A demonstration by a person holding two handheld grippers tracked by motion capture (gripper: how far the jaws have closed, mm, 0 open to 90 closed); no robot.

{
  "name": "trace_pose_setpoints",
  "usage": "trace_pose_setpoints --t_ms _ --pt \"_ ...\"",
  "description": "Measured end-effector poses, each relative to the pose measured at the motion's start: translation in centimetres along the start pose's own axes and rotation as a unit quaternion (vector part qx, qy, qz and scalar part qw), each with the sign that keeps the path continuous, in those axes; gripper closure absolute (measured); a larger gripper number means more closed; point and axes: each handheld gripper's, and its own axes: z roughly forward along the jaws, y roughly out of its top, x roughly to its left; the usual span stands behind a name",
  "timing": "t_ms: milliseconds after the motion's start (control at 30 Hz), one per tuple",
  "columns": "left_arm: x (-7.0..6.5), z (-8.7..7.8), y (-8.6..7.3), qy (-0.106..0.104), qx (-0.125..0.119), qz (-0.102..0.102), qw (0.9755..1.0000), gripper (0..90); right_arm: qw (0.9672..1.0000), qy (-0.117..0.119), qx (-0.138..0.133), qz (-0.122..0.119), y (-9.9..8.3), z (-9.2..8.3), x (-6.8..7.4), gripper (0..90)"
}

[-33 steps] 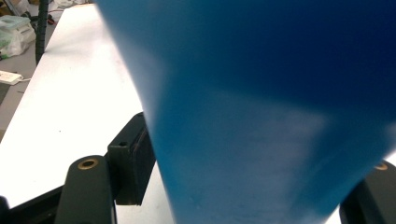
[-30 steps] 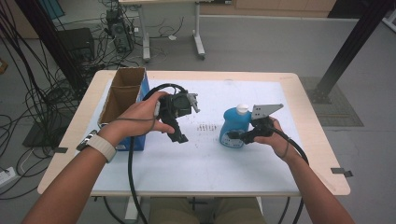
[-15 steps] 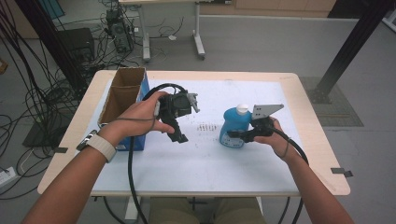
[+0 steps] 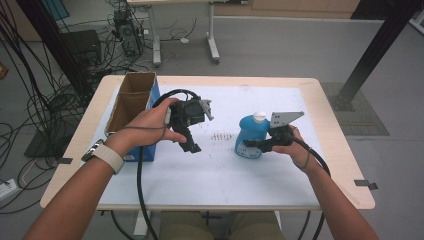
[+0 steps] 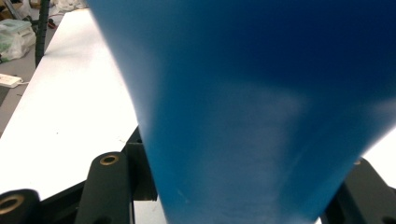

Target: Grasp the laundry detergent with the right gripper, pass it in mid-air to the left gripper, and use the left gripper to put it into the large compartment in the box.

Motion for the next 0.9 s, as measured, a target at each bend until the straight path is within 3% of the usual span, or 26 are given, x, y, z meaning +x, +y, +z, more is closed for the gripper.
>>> trace_pose_setpoints --t_ms 900 --pt "0.02 0.02 0.01 0.001 0.000 0.001 1.0000 10.8 1.0000 0.000 0.003 0.003 0.02 -0.02 0.04 43.5"
